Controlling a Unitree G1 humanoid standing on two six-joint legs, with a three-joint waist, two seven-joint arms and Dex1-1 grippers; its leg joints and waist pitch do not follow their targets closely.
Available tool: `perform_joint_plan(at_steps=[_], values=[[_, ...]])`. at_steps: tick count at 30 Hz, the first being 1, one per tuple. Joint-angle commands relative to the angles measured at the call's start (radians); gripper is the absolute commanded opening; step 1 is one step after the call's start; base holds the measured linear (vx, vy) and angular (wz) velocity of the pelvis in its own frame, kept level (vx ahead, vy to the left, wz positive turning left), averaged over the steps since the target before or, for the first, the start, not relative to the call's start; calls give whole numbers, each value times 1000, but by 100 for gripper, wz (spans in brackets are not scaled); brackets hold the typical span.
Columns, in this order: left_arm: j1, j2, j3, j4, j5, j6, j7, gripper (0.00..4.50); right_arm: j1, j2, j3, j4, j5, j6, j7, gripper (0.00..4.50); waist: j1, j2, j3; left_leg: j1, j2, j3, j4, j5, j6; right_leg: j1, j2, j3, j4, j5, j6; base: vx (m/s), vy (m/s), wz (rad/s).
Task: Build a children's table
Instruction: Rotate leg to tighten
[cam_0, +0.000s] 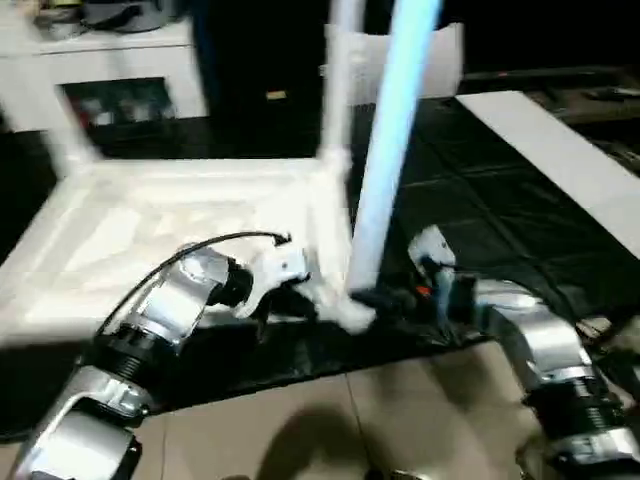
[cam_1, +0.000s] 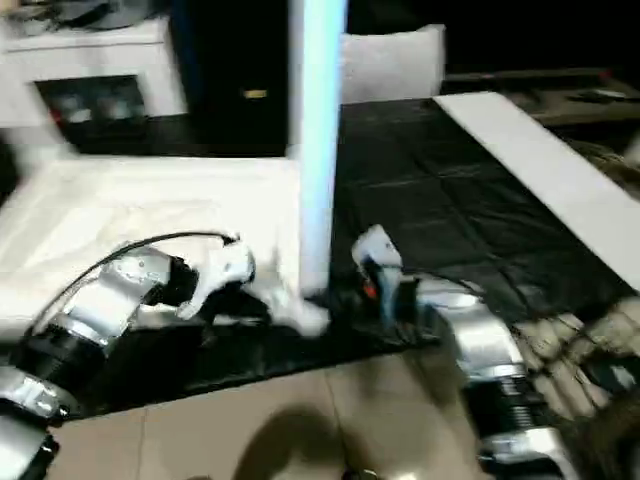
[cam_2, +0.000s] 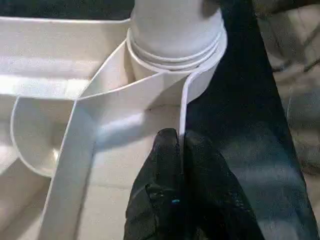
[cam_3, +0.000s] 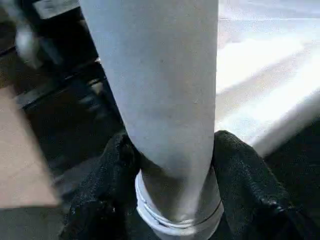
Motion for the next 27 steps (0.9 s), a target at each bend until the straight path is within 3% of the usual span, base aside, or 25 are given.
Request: perform_joint_plan(at_steps=[1,2,3,4,5,6,9,10,11,14,15,17,20,22,24,26,27], values=[[-8,-118,30,-88,-39,88,141,0,-58,120,6,51,-37,28,-239,191,-18,12,-62,0,3,-8,-73,-397,15,65,-35,-5,-109,-634,19,0,0,0],[-8,-128,34,-88,-35,96,162,0,-64,132,1,58,-41,29,-266,191,-29,15,-64,-3,10,-14,-79,-414,12,72,-38,-3,-101,-600,12,0,0,0],[-8,-138,40,-89,-31,104,182,0,-69,145,-3,65,-46,30,-294,191,-47,10,-64,-14,13,-21,-85,-438,10,82,-37,-3,-95,-570,12,0,0,0],[-12,-171,60,-86,-28,122,246,0,-88,183,-19,92,-55,22,-373,191,-50,12,-65,-4,10,-19,-84,-448,15,76,-38,-2,-101,-573,8,0,0,0],[-18,-202,79,-79,-24,131,307,0,-104,214,-32,116,-63,8,-436,191,-67,6,-67,0,-6,-11,-73,-411,20,66,-44,1,-106,-568,-18,0,0,0],[-23,-231,96,-74,-20,139,362,0,-118,238,-41,138,-73,-6,-487,191,-75,1,-70,-4,-11,-8,-71,-383,32,65,-44,5,-104,-556,-31,0,0,0],[-32,-279,122,-75,-16,148,445,0,-139,264,-44,176,-101,-30,-550,191,-78,4,-73,-8,-8,-6,-72,-338,49,64,-45,16,-94,-504,-61,0,0,0],[-34,-298,127,-85,-14,163,470,0,-146,270,-47,191,-111,-56,-561,191,-79,3,-75,-17,-5,-5,-74,-308,58,67,-43,23,-84,-461,-81,0,0,0],[-35,-303,124,-89,-9,167,478,0,-149,273,-60,196,-103,-72,-562,247,-75,0,-78,-17,-5,-1,-72,-276,68,67,-44,29,-80,-430,-97,0,0,0],[-34,-296,116,-91,7,168,490,0,-150,275,-91,192,-74,-95,-549,260,-60,-5,-85,-27,-7,5,-65,-172,99,69,-43,45,-54,-323,-145,35,-17,4],[-33,-288,114,-91,9,167,486,0,-147,265,-87,185,-77,-107,-538,282,-52,-1,-89,-29,-7,6,-61,-114,114,69,-42,50,-39,-259,-167,56,-33,3],[-29,-267,105,-91,15,157,471,0,-137,242,-80,174,-82,-133,-515,291,-39,-2,-97,-37,-9,6,-51,-20,146,72,-41,55,-18,-140,-197,52,-36,0],[-19,-225,91,-92,13,137,418,0,-109,195,-70,140,-72,-163,-440,311,-13,-7,-97,-37,-14,10,-41,52,198,67,-36,60,1,-36,-233,0,0,0],[-15,-203,84,-91,11,127,390,0,-90,166,-64,116,-61,-167,-384,329,-6,-4,-94,-35,-11,13,-42,35,205,67,-38,59,-3,-68,-229,0,0,0],[-11,-171,74,-88,4,110,341,0,-58,112,-55,78,-49,-165,-289,340,7,-6,-87,-30,-6,16,-48,-22,184,65,-35,59,-15,-163,-203,0,0,0],[-8,-148,65,-83,2,88,303,0,-39,72,-54,57,-31,-165,-217,367,19,-4,-79,-22,-4,17,-55,-109,135,62,-34,57,-33,-300,-158,0,0,0],[-8,-139,60,-80,1,74,287,0,-33,58,-53,52,-24,-168,-193,367,20,-4,-78,-20,-3,18,-57,-125,123,60,-34,58,-37,-325,-147,0,0,0]])
